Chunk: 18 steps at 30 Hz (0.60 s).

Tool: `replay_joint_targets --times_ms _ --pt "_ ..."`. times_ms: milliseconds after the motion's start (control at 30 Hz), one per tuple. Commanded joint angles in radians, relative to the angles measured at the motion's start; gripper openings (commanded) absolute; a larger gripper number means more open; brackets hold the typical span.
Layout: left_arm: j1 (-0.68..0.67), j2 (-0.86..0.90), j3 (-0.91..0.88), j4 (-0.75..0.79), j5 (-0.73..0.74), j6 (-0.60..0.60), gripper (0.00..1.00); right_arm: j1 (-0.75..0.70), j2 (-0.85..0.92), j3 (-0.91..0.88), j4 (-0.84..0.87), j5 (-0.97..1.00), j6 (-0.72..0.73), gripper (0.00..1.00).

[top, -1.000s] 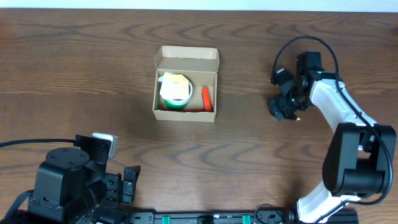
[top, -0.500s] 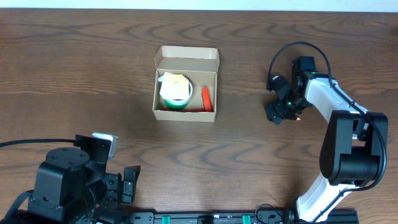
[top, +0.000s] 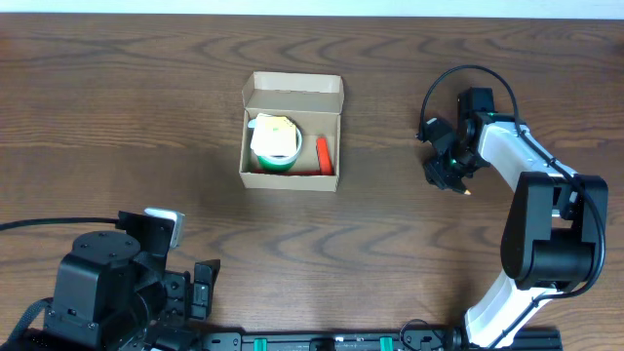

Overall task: Pack container
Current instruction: 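Carry the black tape measure into the box and release it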

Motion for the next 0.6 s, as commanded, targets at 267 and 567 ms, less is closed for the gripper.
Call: replay_joint_targets --times_ms 267,567 --pt "-0.002 0.001 0.0 -0.003 0.002 -0.005 0.95 0.006 0.044 0.019 0.032 0.011 0.185 0.38" --pt "-0.002 0.001 0.0 -0.003 0.002 -0.005 0.95 0.092 0.044 0.266 -0.129 -0.05 0.399 0.37"
